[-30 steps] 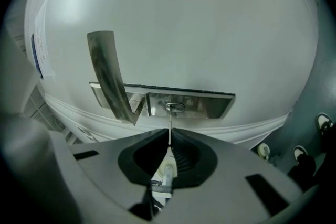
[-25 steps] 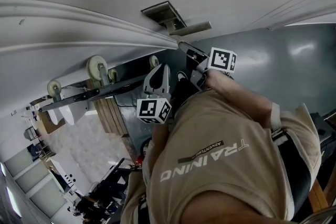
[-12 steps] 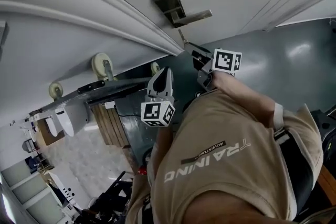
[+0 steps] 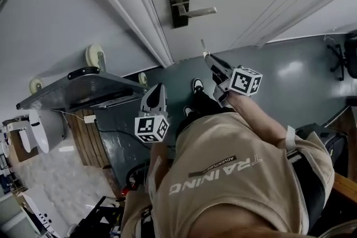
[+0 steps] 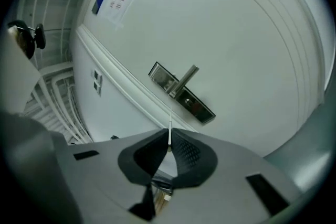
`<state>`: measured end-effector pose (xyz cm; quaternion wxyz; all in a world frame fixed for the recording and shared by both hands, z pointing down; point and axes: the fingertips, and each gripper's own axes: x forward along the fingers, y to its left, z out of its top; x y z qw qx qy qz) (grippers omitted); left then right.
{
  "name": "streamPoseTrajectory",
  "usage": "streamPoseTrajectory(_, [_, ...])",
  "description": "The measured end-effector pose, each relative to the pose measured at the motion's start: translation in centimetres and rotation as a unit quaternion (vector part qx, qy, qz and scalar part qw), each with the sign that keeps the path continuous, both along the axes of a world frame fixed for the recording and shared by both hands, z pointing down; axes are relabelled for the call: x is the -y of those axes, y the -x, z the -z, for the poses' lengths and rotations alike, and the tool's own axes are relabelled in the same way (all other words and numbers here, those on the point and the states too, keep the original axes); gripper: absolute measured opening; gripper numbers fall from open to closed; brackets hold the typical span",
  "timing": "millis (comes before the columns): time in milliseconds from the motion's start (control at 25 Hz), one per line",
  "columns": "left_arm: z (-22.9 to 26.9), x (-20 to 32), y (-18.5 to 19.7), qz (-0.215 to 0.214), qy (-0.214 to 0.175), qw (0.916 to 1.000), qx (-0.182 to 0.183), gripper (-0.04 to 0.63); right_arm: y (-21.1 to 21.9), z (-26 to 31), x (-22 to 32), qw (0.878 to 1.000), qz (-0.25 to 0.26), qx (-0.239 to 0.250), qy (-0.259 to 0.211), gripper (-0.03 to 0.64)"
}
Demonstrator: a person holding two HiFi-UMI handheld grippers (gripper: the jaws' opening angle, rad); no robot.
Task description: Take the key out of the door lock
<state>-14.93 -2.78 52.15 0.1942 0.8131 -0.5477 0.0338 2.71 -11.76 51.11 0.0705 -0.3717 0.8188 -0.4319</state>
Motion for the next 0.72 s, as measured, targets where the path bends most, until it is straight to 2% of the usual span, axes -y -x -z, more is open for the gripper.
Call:
streamPoseTrajectory(200, [-1.6,-1.3,-2.2,-0.043,0.0,0.9989,-0.019,0.009,-2.7,-0.3,-3.7,0.999,-0.045,-0.021,0.003,0.02])
streamPoseTrajectory(360, [-1.6,-3.2,-5.7,-0.056,0.01,0.9963,-0.064,0.009,-5.7,1.2,-5.9,0.996,-0.059,-0.063,-0.013,0.019])
streamPoseTrajectory(440, [-0.8,-3.4,-6.2,-0.059,0.001,0.9954,-0.075,0.009,-6.0,1.7,-6.6,0.996,-0.059,-0.065,-0.021,0.02])
streamPoseTrajectory(600, [1.1,-2.9,-5.9,-0.059,-0.028,0.9964,-0.054,0.009,-5.2,1.9,-7.1,0.997,-0.048,-0.051,-0.027,0.02])
streamPoseTrajectory(720, [0.4,-3.7,-5.3,-0.053,-0.018,0.9976,-0.041,0.009,-5.0,2.2,-7.8,0.997,-0.039,-0.058,-0.044,0.02])
